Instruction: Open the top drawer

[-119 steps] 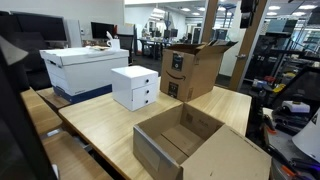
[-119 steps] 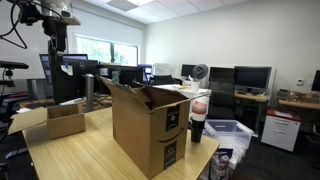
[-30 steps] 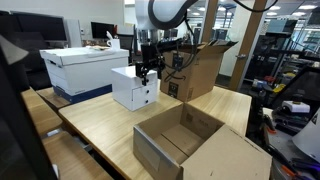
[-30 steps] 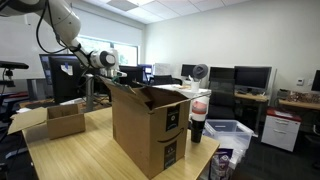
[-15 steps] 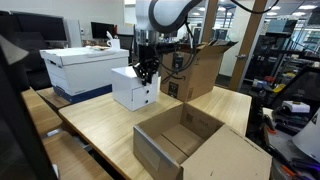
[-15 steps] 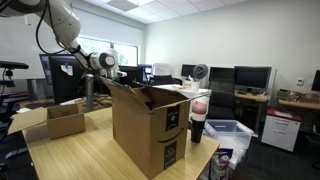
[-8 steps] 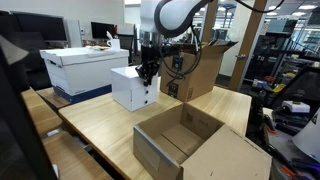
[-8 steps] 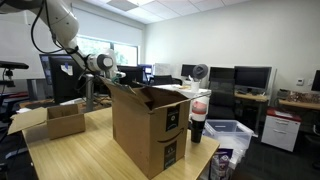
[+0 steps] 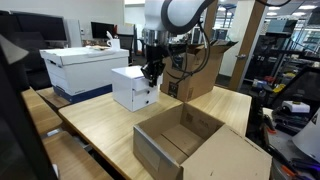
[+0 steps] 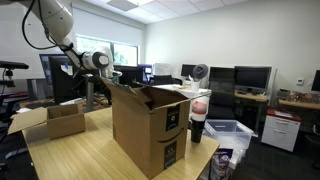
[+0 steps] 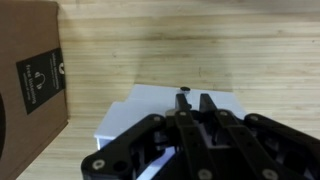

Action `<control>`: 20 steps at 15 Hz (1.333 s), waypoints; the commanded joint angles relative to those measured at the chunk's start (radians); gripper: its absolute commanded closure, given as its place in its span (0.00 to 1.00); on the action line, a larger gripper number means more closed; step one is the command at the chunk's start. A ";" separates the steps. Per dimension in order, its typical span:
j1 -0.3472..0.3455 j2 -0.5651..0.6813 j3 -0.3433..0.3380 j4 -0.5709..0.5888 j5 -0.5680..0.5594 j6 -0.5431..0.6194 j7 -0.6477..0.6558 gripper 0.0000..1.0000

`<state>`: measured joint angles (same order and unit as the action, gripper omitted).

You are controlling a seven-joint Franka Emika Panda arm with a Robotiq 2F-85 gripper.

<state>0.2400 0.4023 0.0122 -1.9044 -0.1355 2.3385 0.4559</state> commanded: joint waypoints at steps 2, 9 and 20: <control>0.005 -0.086 0.007 -0.094 -0.006 -0.046 0.002 0.94; -0.005 -0.112 0.025 -0.139 0.007 -0.122 -0.008 0.94; -0.020 -0.125 0.044 -0.195 0.074 -0.079 0.000 0.94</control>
<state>0.2361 0.3048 0.0396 -2.0218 -0.0932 2.2162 0.4561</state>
